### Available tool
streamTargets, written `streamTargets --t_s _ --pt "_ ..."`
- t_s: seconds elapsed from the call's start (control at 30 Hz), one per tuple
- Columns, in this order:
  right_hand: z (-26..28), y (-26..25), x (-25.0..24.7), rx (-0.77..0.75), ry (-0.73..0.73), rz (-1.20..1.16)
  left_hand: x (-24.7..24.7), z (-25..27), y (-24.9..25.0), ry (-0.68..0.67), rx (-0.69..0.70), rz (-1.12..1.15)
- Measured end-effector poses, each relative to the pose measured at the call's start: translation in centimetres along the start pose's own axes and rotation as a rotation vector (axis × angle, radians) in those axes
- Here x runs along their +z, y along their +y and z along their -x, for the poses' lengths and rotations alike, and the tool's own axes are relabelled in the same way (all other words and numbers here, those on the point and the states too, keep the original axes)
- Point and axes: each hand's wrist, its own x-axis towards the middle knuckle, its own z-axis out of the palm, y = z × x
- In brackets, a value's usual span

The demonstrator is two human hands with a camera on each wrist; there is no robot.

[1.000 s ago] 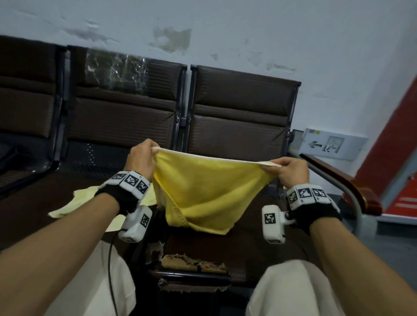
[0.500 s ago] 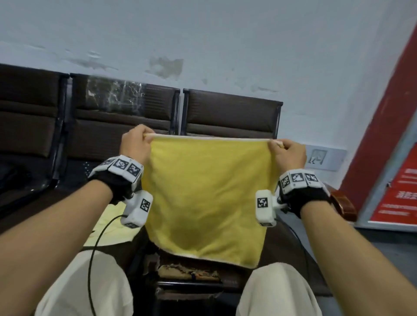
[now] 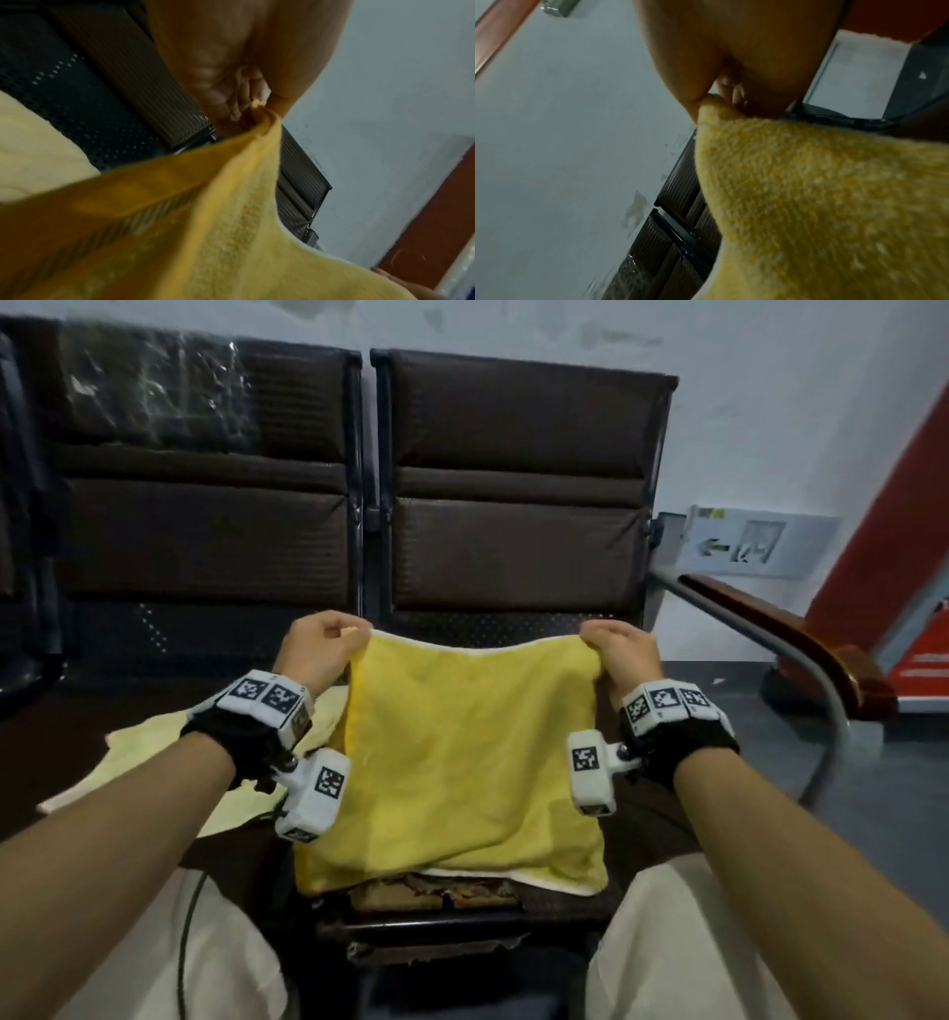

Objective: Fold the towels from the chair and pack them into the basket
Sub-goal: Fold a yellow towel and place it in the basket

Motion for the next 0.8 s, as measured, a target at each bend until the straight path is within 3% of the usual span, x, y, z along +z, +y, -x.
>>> streamTargets --t_s 0.1,0.23,0.37,0.47,0.53,0.6,0.67,0.8 --pt "0.6 1.6 1.0 0.035 -0.137 -0.107 1.8 0.0 -1.3 -0.057 0.028 0.053" --pt "1.7 2.3 2.8 0.092 -0.395 -0.101 3.9 0.4 -3.6 -0.117 0.103 -0.060" --pt "2.5 2.2 4.6 0.199 -0.687 -0.250 5.1 0.2 -4.1 -0.217 -0.024 0.066" --pt "3.1 3.4 5.4 0.008 -0.783 0.029 5.6 0.3 -4.1 -0.274 -0.108 0.196" --pt "3.2 3.9 5.9 -0.224 -0.757 0.339 5.8 0.6 -4.2 -0.313 -0.115 0.238" --pt "3.3 3.9 6.5 -0.390 -0.705 0.500 6.0 0.9 -4.3 -0.357 -0.088 0.245" --pt "3.5 3.6 7.3 -0.462 -0.700 0.438 6.0 1.3 -4.3 -0.381 -0.055 0.235" --pt "4.3 3.2 8.4 -0.462 -0.701 0.348 5.8 1.5 -4.1 -0.391 -0.047 0.249"
